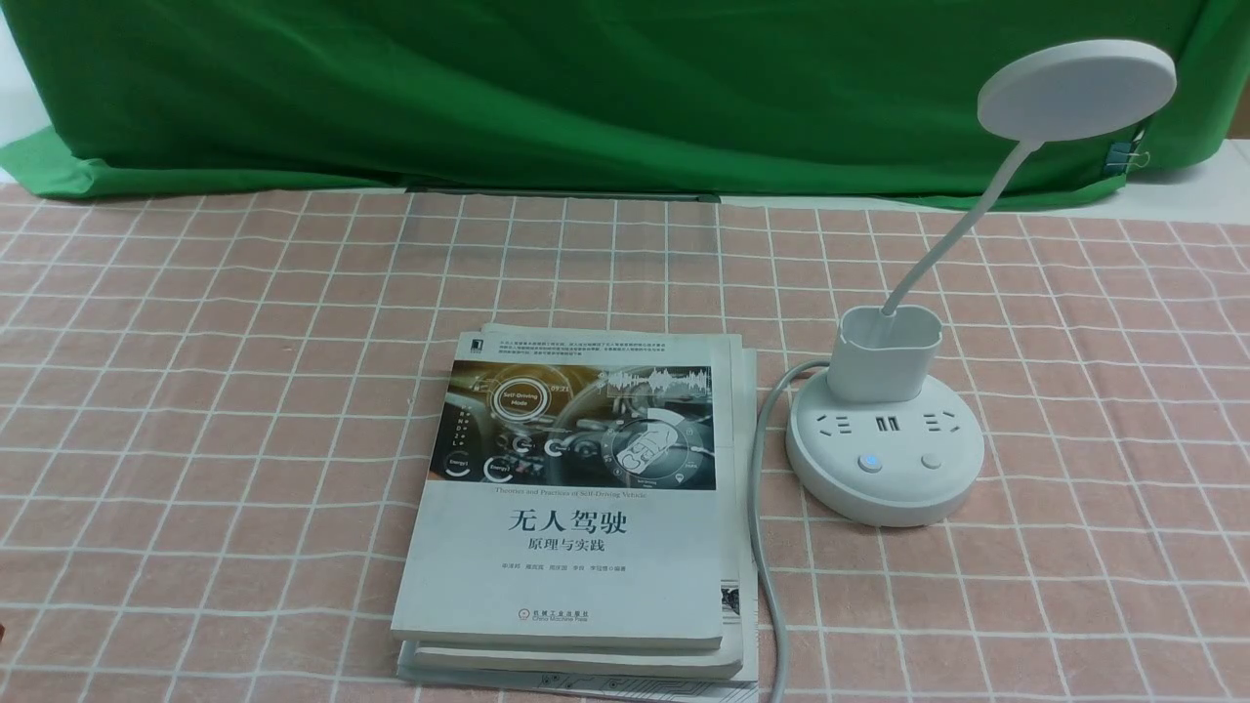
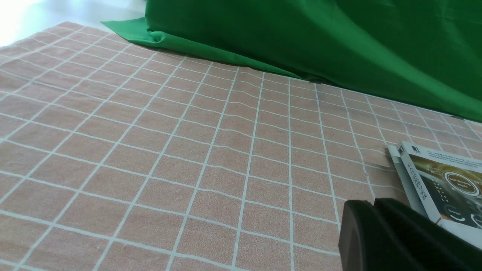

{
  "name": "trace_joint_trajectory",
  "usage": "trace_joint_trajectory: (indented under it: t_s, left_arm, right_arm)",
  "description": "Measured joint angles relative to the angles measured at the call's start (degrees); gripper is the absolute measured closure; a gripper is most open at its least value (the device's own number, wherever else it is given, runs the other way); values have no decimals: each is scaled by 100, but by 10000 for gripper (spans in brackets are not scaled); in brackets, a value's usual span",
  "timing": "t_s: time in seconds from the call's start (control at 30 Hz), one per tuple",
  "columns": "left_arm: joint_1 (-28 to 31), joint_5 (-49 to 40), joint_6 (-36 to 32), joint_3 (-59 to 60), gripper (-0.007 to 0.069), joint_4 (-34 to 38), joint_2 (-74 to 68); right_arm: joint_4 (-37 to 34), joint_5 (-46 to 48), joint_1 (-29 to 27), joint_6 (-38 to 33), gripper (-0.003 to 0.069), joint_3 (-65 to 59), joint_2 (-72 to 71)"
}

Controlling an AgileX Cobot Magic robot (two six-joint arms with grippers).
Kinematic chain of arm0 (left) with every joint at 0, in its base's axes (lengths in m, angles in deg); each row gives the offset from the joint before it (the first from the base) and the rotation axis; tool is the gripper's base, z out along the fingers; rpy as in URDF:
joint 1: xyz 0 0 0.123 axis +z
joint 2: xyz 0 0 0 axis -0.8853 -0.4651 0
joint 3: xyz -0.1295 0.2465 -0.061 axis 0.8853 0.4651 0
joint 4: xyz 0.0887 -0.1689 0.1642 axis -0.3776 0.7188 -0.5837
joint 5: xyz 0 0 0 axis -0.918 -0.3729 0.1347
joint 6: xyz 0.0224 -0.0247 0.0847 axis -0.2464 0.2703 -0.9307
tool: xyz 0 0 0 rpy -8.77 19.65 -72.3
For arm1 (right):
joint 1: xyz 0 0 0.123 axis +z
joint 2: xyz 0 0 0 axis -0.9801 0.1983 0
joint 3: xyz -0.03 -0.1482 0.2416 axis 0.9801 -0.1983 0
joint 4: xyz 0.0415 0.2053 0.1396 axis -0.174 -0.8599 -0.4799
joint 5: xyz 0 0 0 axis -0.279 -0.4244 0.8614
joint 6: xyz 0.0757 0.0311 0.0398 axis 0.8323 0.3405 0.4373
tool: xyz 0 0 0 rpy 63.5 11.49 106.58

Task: Turn on the table lamp on the pink coffee tablecloth with your hand.
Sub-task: 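Press the button on the base of the white desk lamp with the right gripper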

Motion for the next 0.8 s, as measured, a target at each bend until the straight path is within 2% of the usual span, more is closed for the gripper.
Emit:
trace_joint_trajectory:
  t_s: [0.2, 0.3, 0.4, 0.53, 0.6, 0.67, 0.7, 0.8]
  left_arm:
    - [0, 0, 0, 0, 606, 0, 0]
    - [0, 0, 0, 0, 606, 0, 0]
    - [0, 0, 0, 0, 606, 0, 0]
    - [0, 0, 0, 0, 606, 0, 0]
    - [0, 0, 0, 0, 606, 0, 0]
    - [0, 0, 0, 0, 606, 0, 0]
    - [0, 0, 0, 0, 606, 0, 0]
    - [0, 0, 0, 0, 606, 0, 0]
  right_arm:
    - [0, -426, 0, 1371, 417, 0, 0]
    - [0, -884, 0, 2315, 417, 0, 0]
    - [0, -1416, 0, 2968, 417, 0, 0]
    - [0, -1786, 0, 3256, 422, 0, 0]
    - [0, -1627, 0, 3341, 439, 5, 0]
    - [-7, -1024, 0, 3307, 480, 183, 165]
    - [-7, -399, 43, 3007, 523, 549, 489]
    - [-7, 420, 191, 2479, 564, 1313, 1153]
